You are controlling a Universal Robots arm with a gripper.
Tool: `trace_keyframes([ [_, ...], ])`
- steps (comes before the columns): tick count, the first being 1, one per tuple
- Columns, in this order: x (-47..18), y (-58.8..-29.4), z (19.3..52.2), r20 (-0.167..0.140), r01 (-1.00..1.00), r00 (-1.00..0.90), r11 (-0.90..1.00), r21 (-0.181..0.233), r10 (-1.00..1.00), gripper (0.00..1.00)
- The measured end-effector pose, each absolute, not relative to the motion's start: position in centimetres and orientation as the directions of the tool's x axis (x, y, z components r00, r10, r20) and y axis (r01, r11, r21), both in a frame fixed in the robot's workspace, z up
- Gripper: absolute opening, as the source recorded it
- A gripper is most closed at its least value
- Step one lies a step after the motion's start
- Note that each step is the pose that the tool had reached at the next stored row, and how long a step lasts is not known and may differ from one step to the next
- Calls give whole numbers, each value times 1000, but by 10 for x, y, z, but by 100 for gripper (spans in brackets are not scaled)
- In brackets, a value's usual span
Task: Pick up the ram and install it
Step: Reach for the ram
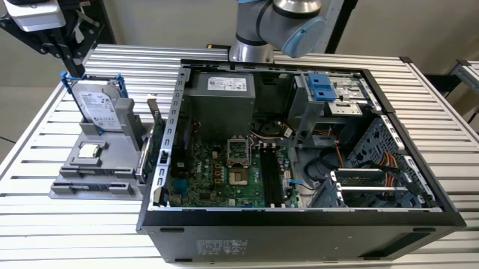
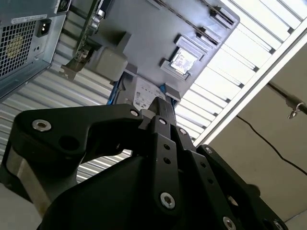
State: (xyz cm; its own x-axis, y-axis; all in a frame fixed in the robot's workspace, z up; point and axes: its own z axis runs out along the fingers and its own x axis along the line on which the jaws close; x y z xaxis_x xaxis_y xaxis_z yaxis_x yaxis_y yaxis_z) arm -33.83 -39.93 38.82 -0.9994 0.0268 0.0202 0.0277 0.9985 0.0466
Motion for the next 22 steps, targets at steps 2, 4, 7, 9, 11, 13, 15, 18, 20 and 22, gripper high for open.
trace_keyframes([
  [2,-338,-399,388,20,34,-999,998,47,33,0],
  [4,-338,-399,388,20,34,-999,998,47,33,0],
  [7,-338,-399,388,20,35,-999,998,47,34,0],
  [9,-338,-400,388,21,35,-999,998,47,34,0],
  [11,-338,-401,388,21,35,-999,998,47,34,0],
  [13,-338,-403,387,22,35,-999,998,47,34,0],
  [15,-338,-405,387,22,35,-999,998,47,34,0],
  [18,-338,-407,386,24,35,-999,998,46,34,0],
  [20,-338,-409,386,26,35,-999,998,46,34,0],
  [22,-338,-411,386,27,35,-999,998,46,34,0],
])
